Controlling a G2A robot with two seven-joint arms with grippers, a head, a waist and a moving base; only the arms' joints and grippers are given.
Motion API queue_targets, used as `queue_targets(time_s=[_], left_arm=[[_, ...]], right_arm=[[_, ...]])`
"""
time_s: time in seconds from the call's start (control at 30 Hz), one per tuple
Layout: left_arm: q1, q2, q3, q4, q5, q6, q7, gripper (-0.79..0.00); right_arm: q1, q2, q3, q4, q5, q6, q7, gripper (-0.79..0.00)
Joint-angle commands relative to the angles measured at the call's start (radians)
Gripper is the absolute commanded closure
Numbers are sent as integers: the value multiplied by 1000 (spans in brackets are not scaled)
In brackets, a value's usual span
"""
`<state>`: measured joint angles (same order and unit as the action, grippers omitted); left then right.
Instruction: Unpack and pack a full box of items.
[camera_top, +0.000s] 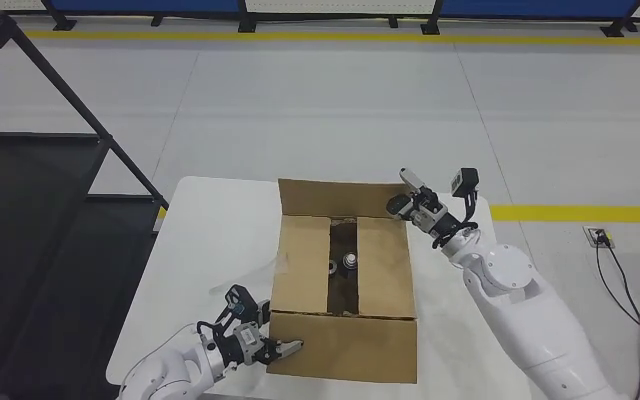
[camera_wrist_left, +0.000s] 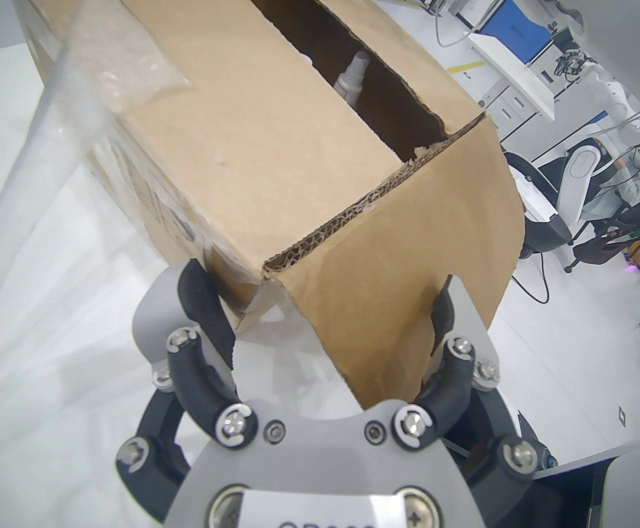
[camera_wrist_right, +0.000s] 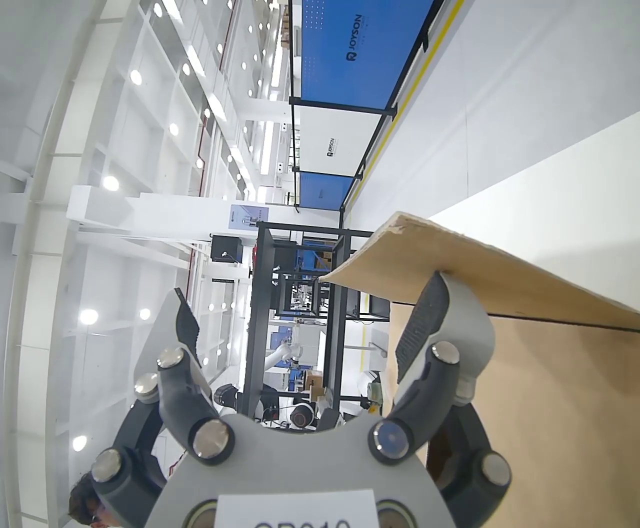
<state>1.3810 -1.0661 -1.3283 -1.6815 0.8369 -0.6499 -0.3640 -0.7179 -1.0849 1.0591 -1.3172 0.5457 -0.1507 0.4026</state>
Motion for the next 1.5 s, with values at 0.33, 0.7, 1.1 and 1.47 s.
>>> queue_targets(time_s=[0.33,0.7,1.1,1.47], left_arm=[[-20,-1,31,-9,7,27,-24,-785],[-21,1,42,-15,20,45,-39,-785],[-11,3,40,-8,23,49,-16,-785],[-27,2,61,10,30,53,-20,-785]], right_arm=[[-5,-4,-1,-4,12,24,-25,-785],[220,-95,-163,182,-60,217,-254,-785],[418,-220,-344,520,-122,360,-229,-785],[480,-290,-381,675,-153,352,-204,-785]])
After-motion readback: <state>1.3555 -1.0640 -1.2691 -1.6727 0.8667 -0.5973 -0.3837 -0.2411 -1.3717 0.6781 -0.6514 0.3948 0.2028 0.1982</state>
